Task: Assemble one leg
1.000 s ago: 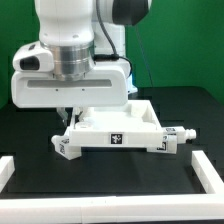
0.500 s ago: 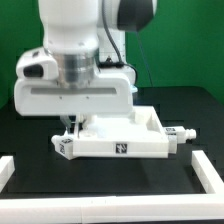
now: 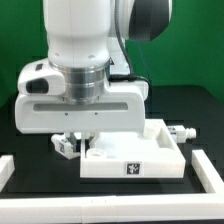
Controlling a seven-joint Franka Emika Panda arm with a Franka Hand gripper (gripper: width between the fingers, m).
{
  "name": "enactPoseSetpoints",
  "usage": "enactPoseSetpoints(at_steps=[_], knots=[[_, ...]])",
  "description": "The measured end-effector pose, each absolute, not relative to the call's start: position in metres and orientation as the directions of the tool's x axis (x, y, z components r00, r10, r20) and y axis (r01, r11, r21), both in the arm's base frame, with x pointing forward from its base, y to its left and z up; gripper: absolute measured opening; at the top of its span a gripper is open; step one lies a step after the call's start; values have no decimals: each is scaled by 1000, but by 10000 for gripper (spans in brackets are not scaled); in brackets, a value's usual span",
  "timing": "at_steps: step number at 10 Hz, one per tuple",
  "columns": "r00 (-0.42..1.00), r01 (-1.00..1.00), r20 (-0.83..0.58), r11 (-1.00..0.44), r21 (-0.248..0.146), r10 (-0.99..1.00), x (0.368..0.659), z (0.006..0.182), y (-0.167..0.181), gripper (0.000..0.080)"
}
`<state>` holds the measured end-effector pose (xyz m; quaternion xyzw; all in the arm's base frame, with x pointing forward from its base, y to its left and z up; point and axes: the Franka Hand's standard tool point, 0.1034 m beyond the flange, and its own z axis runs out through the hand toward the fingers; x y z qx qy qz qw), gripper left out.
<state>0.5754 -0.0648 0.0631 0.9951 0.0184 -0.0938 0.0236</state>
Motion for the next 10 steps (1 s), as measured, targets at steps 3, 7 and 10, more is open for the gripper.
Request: enactPoseSetpoints(at_steps=[3,7,10], knots=[[981,40,-190,-998,46,30,574,59,-65,54],[981,46,-192,-997,55,35,585,29,-52,54],[989,40,-143,-998,48,33,594,14,-24,54]])
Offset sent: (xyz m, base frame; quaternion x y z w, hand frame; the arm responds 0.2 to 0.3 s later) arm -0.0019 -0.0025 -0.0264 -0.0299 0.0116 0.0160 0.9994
